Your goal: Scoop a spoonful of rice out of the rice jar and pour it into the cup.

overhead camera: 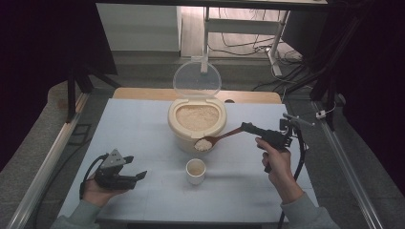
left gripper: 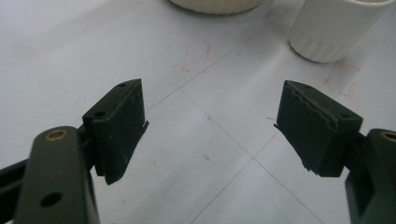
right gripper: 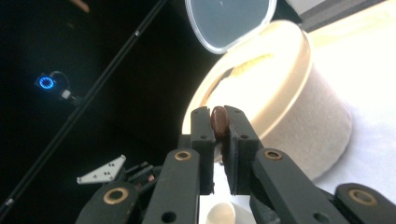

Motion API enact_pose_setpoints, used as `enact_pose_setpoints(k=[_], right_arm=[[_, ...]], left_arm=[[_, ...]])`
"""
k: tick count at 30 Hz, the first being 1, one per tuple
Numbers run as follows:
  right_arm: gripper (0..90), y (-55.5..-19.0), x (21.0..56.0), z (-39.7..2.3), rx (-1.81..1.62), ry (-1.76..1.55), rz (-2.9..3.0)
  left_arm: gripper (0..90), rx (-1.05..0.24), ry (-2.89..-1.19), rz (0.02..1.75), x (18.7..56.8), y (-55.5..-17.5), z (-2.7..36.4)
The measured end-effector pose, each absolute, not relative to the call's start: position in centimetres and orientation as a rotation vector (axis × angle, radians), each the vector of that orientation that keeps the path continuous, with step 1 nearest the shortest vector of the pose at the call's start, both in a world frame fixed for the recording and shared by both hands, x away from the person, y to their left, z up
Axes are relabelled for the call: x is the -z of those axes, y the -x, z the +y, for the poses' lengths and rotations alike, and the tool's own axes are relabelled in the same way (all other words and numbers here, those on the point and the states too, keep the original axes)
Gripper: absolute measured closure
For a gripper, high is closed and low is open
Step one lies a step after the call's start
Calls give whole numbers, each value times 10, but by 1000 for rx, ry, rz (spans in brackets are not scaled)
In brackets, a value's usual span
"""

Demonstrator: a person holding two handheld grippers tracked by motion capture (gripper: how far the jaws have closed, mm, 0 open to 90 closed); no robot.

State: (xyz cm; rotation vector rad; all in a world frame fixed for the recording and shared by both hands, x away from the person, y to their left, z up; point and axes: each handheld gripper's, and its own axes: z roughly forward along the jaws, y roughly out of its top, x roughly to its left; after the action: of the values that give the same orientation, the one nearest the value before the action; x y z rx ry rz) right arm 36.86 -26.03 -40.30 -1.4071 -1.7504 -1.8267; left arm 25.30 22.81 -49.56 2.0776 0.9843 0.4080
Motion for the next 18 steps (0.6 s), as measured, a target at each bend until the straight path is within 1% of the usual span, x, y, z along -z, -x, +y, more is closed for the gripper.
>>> enact_pose_setpoints(k=[10,18], right_arm=[[837,-363,418,-255,1748,1412,-1809],[837,-363,422,-248,1703,1413,-1884]], left_arm=[[234,-407,-2081,984,496,-254,228],[234,-407,-2084,983,496,-254,228]])
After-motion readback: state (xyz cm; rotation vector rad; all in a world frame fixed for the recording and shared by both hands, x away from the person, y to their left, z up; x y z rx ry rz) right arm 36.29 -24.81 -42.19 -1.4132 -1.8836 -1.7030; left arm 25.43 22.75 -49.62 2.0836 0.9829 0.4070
